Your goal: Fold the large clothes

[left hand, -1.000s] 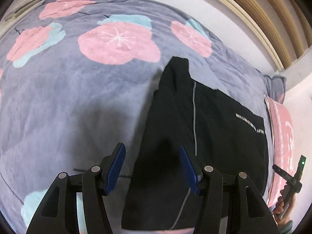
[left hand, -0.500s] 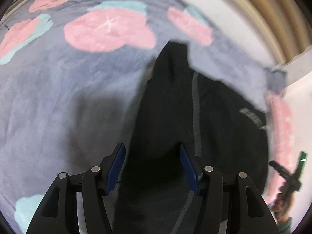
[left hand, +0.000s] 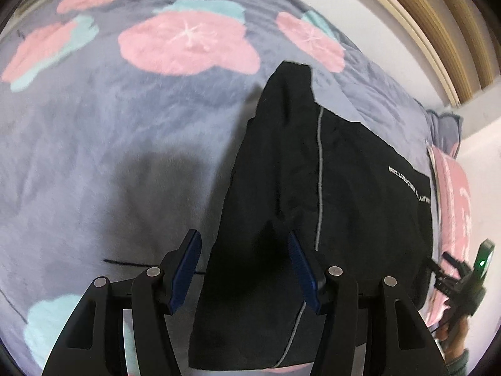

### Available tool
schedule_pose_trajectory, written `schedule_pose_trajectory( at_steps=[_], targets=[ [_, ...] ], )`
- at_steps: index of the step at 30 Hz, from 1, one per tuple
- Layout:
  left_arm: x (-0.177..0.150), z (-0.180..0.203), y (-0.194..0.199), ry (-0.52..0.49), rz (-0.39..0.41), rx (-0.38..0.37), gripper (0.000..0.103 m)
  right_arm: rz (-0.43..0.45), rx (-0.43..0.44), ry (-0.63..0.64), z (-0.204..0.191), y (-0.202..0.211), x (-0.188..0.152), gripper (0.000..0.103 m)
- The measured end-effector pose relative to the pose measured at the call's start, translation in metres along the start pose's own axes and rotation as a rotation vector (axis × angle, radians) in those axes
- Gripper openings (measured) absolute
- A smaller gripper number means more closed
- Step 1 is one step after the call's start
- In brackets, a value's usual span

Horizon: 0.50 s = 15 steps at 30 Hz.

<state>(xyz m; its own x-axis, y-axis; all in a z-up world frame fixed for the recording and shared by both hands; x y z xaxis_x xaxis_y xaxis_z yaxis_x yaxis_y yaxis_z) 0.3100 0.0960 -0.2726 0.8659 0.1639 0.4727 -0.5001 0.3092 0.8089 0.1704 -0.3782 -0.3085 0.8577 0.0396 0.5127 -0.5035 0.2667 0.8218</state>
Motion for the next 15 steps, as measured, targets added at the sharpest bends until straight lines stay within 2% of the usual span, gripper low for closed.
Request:
schedule_pose_trajectory(
  at_steps=[4,7,11,13,15],
  targets=[
    [0.007,0.015,0.006,-0.052,0.016,-0.003,0.059,-0.005,0.006,-0.027,0.006,-0.001,0.002,0.085],
    [0.015,0.019,0.003,-0.066,0.012,-0.022,0.059,-0.028,0.044,-0.114,0.026,-0.011,0.002,0.085],
    [0.024,0.019,-0.013,-0.082,-0.004,-0.029,0.059,-0.048,0.131,-0.293,0.069,-0.031,-0.002,0.086],
    [0.025,0.016,-0.024,-0.046,-0.04,-0.073,0.059,-0.059,0.204,-0.377,0.09,-0.044,-0.006,0.086],
    [0.026,0.005,-0.039,0.042,-0.084,-0.141,0.059,-0.062,0.314,-0.473,0.108,-0.057,-0.01,0.086]
  ],
)
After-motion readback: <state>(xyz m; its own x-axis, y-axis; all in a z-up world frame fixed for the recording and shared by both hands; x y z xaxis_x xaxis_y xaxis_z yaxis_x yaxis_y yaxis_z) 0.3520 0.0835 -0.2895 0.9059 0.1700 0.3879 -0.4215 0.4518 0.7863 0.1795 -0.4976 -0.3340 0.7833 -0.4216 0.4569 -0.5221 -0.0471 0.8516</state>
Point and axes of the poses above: each gripper's, at about its wrist camera, not at the fingertips, and y roughly against the way its jaws point, z to its right, x to its top, the point moved 1 cm from there along -y, roughly the way its jaws point, and after that the axes turned 11 degrees about z, right-handed, at the moved point
